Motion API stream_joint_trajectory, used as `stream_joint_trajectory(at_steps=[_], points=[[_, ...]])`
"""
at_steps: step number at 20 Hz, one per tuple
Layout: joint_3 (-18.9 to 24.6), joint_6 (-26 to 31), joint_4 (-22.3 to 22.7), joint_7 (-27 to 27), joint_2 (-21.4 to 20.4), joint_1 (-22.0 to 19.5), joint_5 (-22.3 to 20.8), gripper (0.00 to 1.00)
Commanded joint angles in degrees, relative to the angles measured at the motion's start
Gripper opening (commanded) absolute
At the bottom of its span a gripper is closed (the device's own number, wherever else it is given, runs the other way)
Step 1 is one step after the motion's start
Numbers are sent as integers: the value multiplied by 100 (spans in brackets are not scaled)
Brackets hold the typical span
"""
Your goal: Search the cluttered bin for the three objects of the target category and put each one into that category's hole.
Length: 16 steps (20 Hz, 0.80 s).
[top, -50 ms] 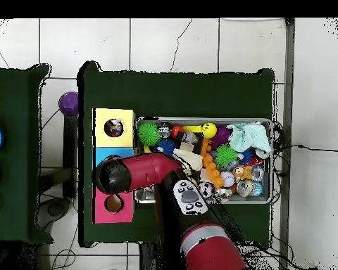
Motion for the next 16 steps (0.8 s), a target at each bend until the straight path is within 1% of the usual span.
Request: stream_joint_trajectory(at_steps=[1,5,9,10,12,13,15,16], points=[[-1025,-349,-499,571,780,67,-658,100],[-1264,-654,-756,667,1107,350,-612,100],[-1367,-940,-870,702,1281,469,-563,100],[-1430,-1021,-904,706,1301,525,-587,100],[-1591,-1384,-899,901,1327,637,-531,100],[-1741,-1805,-886,1091,1350,738,-489,100],[-1650,-1873,-867,955,1348,654,-492,100],[-1728,-1895,-875,1026,1356,707,-427,100]])
